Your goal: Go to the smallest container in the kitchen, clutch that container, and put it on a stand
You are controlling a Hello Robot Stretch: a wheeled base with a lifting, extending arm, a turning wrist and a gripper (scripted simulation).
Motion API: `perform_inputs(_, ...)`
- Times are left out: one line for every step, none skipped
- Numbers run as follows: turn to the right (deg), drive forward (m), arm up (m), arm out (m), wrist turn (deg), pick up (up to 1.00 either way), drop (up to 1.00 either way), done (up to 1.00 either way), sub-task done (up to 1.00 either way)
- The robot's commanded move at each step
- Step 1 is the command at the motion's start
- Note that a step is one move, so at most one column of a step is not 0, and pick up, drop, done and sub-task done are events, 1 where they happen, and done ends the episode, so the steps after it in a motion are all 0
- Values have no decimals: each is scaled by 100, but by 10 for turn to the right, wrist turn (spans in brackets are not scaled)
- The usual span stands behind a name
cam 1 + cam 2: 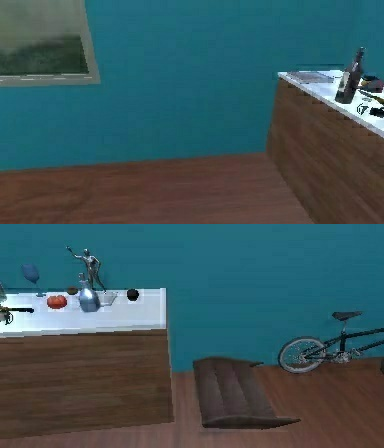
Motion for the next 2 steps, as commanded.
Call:
perform_inputs(450,0,0,0,0,0,0,0,0)
perform_inputs(30,0,0,0,0,0,0,0,0)
